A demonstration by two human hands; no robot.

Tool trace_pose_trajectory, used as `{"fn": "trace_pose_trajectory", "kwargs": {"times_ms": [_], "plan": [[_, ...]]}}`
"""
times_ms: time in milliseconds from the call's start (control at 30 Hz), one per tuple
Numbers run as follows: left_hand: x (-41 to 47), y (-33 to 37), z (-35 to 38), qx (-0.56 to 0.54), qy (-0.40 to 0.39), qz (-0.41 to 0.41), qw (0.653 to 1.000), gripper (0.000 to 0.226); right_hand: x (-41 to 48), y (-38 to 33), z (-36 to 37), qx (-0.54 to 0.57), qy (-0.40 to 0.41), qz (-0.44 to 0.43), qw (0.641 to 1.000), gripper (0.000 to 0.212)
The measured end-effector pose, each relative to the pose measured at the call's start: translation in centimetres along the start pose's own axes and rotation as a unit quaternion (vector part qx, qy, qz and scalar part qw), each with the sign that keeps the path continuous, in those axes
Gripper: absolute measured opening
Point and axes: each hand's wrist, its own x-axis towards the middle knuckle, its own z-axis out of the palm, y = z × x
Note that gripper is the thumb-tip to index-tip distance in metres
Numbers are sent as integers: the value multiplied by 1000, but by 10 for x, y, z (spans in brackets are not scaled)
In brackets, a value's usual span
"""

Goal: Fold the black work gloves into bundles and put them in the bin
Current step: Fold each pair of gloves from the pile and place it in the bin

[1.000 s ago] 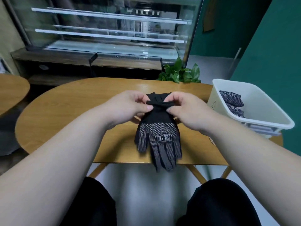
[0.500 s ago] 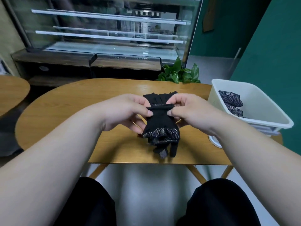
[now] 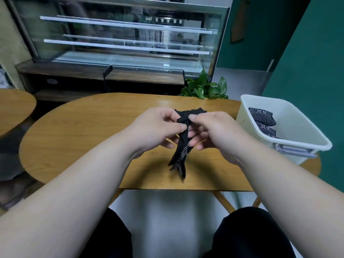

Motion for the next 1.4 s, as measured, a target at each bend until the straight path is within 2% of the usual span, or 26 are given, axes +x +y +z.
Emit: {"fn": "trace_pose_trajectory", "kwargs": {"times_ms": [67,133,200,300,367,400,467,533,600,700,767,833,933,1000,1033,1100,1167,1233,1300,1400], "plan": [[-1,4,3,19,10,31,999,6,0,-4,-2,33,-14,-5,999,35],[-3,8,3,53,-5,49,997,21,2,-6,-4,45,-33,-12,998,39],[-6,11,3,68,-27,46,996,38,3,-8,-6,33,-33,-19,999,33],[-5,10,1,-34,-11,19,999,37,4,-7,-10,35,-36,-23,998,16],[-5,9,-2,-121,12,-1,993,33,5,-4,-13,50,-54,-21,997,14],[-5,8,-3,-123,26,4,992,31,5,-3,-15,51,-64,-22,996,14],[-4,4,-9,-24,68,42,996,26,4,-3,-19,38,-93,-25,995,13],[0,1,-15,105,79,73,989,33,2,-4,-22,15,-140,-28,990,12],[5,-1,-18,135,39,75,987,30,-1,-7,-25,-13,-180,-35,983,14],[7,-4,-21,82,-28,45,995,6,0,-7,-25,-61,-182,-38,981,11],[7,-9,-22,39,-59,19,997,4,2,-2,-24,-99,-175,-40,979,11],[6,-14,-24,-14,-107,-15,994,6,3,1,-24,-107,-222,-23,969,11],[3,-17,-34,-87,-220,-90,967,6,0,-2,-27,-31,-337,37,940,4],[5,-21,-38,-85,-274,-126,950,13,3,0,-26,-45,-346,44,936,6],[9,-23,-37,-62,-265,-137,952,11,7,3,-24,-81,-323,31,942,6],[16,-26,-32,0,-187,-130,974,11,13,10,-16,-156,-243,-11,957,13],[19,-26,-30,14,-139,-98,985,14,16,15,-11,-156,-203,-26,966,15],[18,-25,-34,-5,-198,-101,975,9,16,17,-12,-96,-246,1,965,13],[16,-23,-36,-25,-260,-138,955,8,15,16,-15,-65,-291,28,954,12],[26,-27,-34,15,-222,-150,963,14,26,20,-13,-81,-269,26,960,14]]}}
